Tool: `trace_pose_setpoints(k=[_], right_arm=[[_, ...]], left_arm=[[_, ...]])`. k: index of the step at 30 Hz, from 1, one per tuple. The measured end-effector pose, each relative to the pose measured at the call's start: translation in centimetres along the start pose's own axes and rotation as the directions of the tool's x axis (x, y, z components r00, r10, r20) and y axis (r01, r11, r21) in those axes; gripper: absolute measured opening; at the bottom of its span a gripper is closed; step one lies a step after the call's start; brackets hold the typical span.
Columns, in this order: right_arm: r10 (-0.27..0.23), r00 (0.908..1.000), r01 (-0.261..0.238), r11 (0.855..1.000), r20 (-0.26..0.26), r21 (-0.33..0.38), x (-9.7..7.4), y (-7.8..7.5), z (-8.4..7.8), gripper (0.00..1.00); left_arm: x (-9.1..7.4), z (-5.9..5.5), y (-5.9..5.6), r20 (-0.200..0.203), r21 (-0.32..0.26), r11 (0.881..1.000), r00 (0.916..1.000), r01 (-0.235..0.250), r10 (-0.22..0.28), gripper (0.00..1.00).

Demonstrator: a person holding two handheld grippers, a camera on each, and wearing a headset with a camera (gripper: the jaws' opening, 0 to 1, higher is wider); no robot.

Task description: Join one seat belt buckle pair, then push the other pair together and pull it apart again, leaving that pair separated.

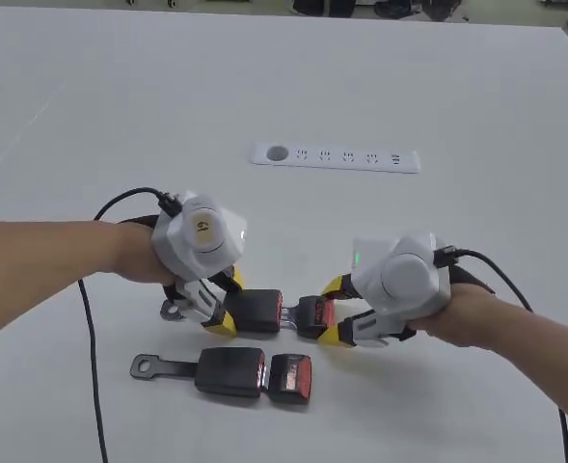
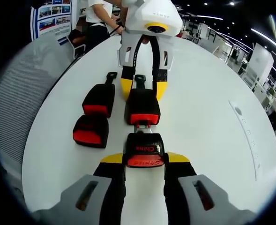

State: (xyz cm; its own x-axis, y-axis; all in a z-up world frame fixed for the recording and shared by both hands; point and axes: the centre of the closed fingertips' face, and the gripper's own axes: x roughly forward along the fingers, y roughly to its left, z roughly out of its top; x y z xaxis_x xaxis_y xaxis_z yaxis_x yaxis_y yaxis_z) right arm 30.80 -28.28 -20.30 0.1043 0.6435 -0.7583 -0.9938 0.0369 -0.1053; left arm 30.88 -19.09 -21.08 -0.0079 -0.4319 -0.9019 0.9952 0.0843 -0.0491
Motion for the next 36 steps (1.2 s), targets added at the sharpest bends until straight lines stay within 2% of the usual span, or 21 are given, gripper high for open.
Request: trace_pose_setpoints(k=[16,28,36], right_arm=[[0.001,0.9999,-0.001,1.0,0.017,-0.003,0.4,-0.1,0.5,0.28],[-0.006,0.9999,0.006,1.0,0.013,0.013,1.0,0.1,1.1,0.28],[-0.004,0.9999,0.004,1.0,0.012,0.01,1.2,-0.1,1.2,0.27]], left_arm=[[0.1,-0.1,0.0,0.002,0.008,1.0,1.0,0.0,0.0,0.31],[0.2,-0.2,0.2,-0.016,0.029,1.0,0.9999,0.005,-0.004,0.3],[0.2,-0.2,0.1,-0.006,0.039,0.999,1.0,0.002,-0.002,0.3]])
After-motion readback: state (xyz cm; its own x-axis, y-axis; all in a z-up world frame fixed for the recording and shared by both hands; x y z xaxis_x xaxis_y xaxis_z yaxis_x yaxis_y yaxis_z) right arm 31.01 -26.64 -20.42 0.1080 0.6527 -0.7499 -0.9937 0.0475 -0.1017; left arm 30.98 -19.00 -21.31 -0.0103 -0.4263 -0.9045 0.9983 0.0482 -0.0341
